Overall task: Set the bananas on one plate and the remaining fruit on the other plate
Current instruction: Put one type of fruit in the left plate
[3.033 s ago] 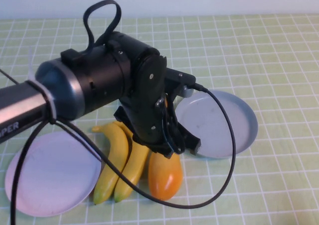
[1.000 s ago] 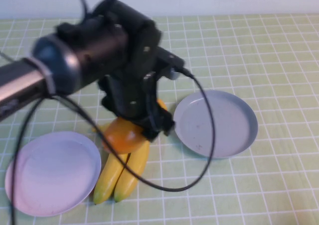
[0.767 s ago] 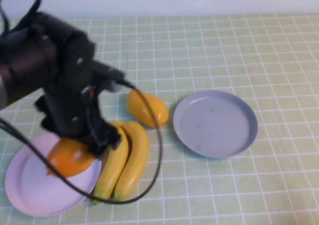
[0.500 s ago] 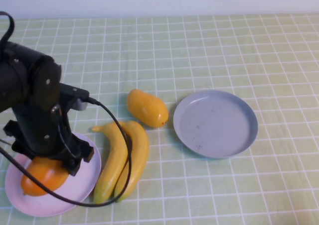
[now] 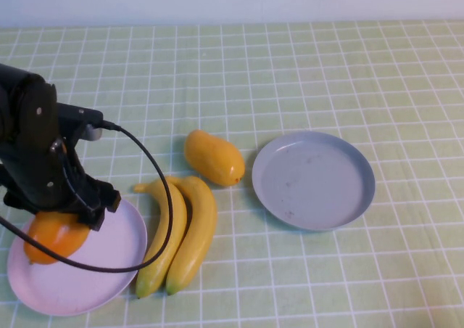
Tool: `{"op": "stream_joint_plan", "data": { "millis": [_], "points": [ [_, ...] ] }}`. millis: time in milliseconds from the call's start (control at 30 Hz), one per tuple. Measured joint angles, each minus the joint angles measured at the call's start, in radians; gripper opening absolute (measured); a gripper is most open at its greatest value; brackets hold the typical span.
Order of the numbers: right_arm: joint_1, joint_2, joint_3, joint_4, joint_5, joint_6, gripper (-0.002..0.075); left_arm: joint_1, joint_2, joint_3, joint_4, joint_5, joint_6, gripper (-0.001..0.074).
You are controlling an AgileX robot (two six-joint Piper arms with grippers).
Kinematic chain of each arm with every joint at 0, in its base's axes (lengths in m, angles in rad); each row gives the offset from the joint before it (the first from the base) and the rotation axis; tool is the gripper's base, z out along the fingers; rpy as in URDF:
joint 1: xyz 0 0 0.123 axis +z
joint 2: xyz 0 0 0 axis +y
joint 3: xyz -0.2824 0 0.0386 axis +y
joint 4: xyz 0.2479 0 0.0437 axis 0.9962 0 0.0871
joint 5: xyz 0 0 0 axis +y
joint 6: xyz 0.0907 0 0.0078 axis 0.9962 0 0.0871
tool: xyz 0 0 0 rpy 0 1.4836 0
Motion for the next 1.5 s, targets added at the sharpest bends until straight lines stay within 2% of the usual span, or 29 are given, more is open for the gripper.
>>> {"op": "stream_joint_plan", "data": {
  "millis": [633,800,1033,1267,1500],
  "points": [
    [0.000,0.000,0.000,0.000,0.000,0.000,-0.0015,0.001,0.154,0.001,0.000,-0.035,0.028,0.0542],
    [0.000,0.000,0.000,0.000,0.000,0.000,-0.0015,0.001,0.156,0.001,0.000,-0.024,0.028,0.0656],
    [0.000,0.000,0.000,0.000,0.000,0.000,-0.0016,0.001,0.120,-0.006,0.000,0.002,0.028,0.0668],
    [0.000,0.000,0.000,0.000,0.000,0.000,-0.0015,0.001,0.033,-0.117,-0.051,0.070,0.015,0.0668],
    [0.000,0.000,0.000,0.000,0.000,0.000,-0.0015,-0.022,0.040,-0.268,-0.157,0.062,-0.031,0.0668]
  ]
}}
